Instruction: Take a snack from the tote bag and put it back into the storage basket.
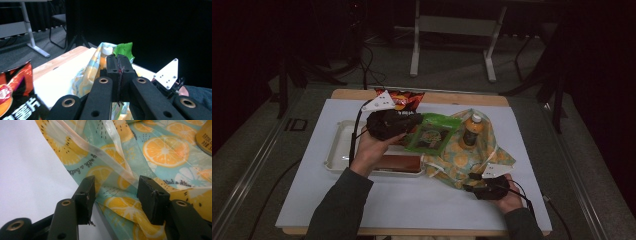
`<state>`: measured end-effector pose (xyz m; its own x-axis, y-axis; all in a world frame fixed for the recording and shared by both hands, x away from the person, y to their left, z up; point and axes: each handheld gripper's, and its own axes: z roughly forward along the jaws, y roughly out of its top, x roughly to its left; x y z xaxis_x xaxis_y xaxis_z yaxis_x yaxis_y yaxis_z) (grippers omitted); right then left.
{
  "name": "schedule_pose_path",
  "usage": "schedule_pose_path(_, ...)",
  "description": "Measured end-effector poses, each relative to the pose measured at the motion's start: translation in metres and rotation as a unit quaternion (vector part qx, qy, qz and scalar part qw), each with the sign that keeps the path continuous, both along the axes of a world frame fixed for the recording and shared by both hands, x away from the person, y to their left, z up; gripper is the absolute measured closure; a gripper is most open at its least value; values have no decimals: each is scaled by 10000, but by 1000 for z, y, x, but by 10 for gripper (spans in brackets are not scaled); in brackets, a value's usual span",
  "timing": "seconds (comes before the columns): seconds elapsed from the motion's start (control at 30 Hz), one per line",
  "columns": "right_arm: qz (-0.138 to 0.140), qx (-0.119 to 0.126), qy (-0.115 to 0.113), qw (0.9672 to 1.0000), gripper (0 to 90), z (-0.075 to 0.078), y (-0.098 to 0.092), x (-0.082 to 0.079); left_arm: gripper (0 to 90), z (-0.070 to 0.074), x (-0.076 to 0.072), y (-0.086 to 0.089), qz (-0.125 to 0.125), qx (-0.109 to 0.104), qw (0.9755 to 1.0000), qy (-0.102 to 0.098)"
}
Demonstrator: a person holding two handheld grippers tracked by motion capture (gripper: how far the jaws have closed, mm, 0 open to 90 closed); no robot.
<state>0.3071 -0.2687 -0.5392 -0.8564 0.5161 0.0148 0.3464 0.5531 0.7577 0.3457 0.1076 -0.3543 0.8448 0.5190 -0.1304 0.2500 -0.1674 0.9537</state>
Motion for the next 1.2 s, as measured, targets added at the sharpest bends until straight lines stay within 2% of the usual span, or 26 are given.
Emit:
schedule_pose_path(0.17,3,-4,-5,10000,481,0,0,0,891,-1,0,11,123,5,9999,-33)
schedule_pose_path(0.63,4,8,-2,10000,481,0,0,0,892,-13,7,40,474,-8,9988,88)
schedule_pose_path(1.2,8,1,-10,10000,480,0,0,0,891,-35,20,49,570,75,9981,210)
